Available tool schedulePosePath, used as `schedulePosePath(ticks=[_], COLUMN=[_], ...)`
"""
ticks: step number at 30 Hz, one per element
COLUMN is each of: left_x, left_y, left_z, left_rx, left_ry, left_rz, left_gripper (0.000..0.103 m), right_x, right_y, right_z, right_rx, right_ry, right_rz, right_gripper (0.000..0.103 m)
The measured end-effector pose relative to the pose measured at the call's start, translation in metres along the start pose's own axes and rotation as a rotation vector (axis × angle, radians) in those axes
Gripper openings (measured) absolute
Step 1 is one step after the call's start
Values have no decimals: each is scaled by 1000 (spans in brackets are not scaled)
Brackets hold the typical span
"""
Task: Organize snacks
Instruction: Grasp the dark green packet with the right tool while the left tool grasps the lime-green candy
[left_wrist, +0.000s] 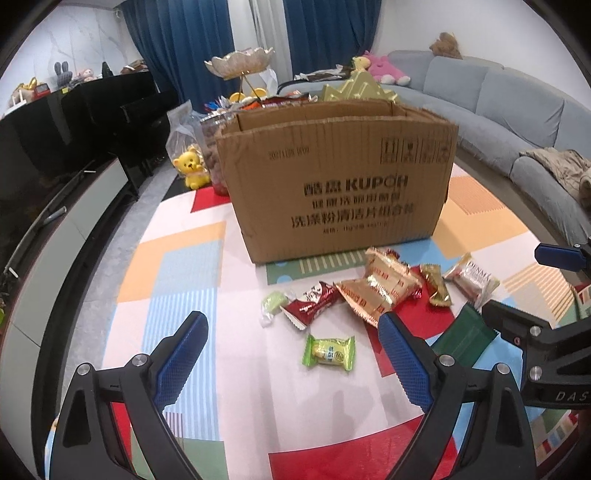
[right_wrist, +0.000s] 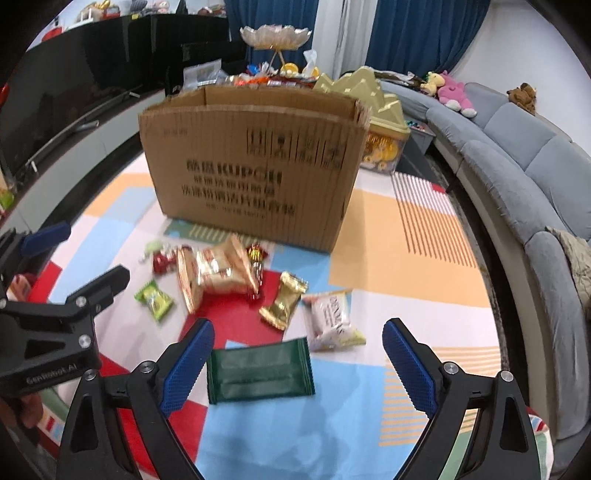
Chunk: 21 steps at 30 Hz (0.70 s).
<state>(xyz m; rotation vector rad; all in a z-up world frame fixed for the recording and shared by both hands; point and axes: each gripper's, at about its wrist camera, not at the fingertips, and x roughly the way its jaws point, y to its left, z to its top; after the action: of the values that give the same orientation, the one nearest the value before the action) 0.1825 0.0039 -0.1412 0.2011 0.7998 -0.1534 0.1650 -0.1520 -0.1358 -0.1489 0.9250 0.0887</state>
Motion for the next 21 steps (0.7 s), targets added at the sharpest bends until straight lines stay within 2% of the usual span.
schedulePosePath(ticks=[21], left_x=[43], left_y=[-10], left_z=[-20], left_rx=[22], left_ry=[84], left_rz=[-72], left_gripper=[94], right_x=[42], right_y=[17], right_z=[-24], right_rx=[-37], right_ry=[122], right_rz=[90], right_gripper=[93])
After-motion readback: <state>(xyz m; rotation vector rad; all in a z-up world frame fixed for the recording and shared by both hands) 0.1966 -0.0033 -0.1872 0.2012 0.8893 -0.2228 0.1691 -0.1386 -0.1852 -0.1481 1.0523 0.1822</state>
